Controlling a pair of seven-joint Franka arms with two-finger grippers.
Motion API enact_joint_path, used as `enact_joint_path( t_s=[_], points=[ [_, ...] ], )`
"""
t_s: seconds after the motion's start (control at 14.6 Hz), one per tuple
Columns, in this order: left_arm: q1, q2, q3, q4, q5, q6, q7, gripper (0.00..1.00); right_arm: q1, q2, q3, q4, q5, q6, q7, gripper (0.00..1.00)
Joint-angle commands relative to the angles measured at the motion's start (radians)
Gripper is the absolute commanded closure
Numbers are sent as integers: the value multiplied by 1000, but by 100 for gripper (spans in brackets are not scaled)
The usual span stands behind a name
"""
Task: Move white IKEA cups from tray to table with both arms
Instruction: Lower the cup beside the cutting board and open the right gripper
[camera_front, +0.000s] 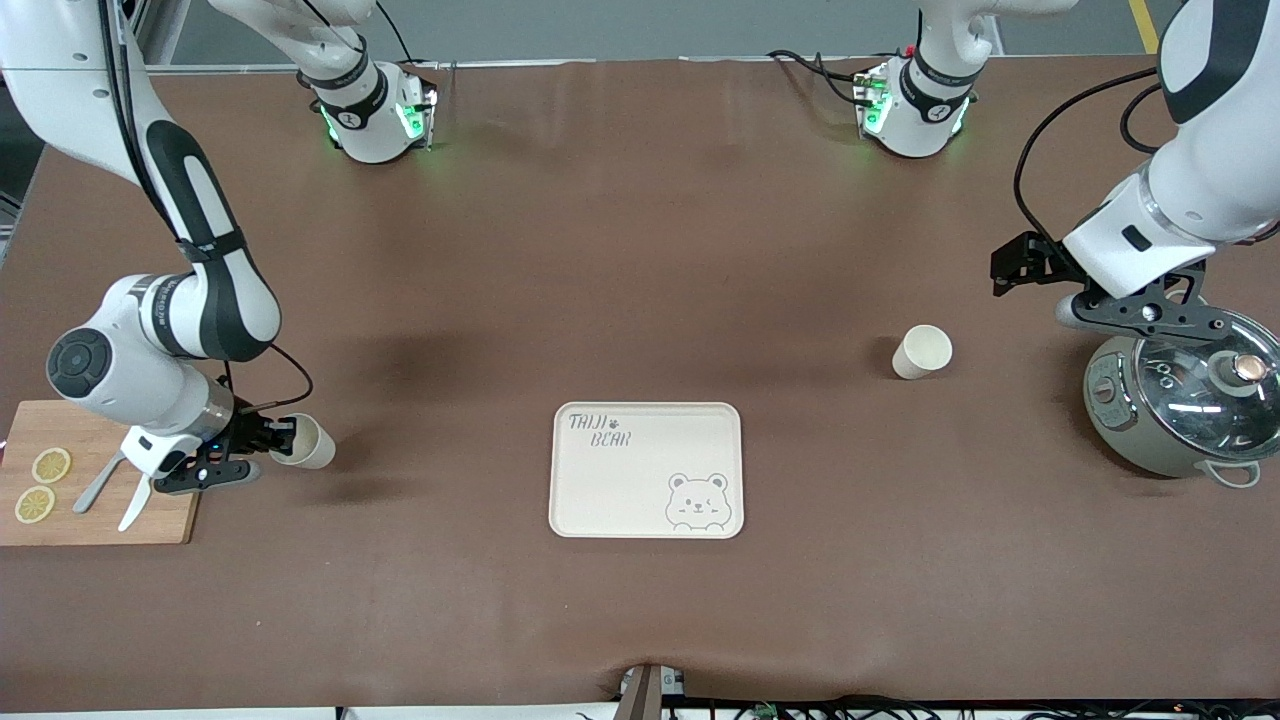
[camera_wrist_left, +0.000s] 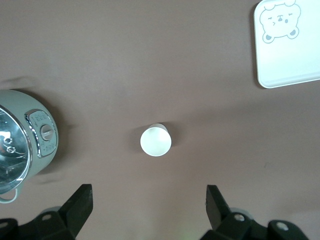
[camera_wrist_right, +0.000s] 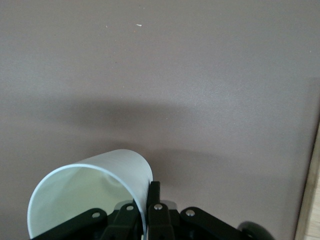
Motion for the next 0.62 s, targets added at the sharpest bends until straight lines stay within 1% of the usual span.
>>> enact_joint_path(
  t_s=[0.0, 0.14, 0.55],
  points=[
    [6, 10, 4, 21, -21, -4, 15, 0, -22, -38, 18, -66, 1, 57, -17, 100],
    [6, 10, 4, 21, -21, 21, 14, 0, -22, -35, 18, -78, 1, 83, -16, 100],
    [6, 12, 5, 21, -19, 24, 7, 0, -20, -12, 20, -108, 1, 162, -16, 100]
  ],
)
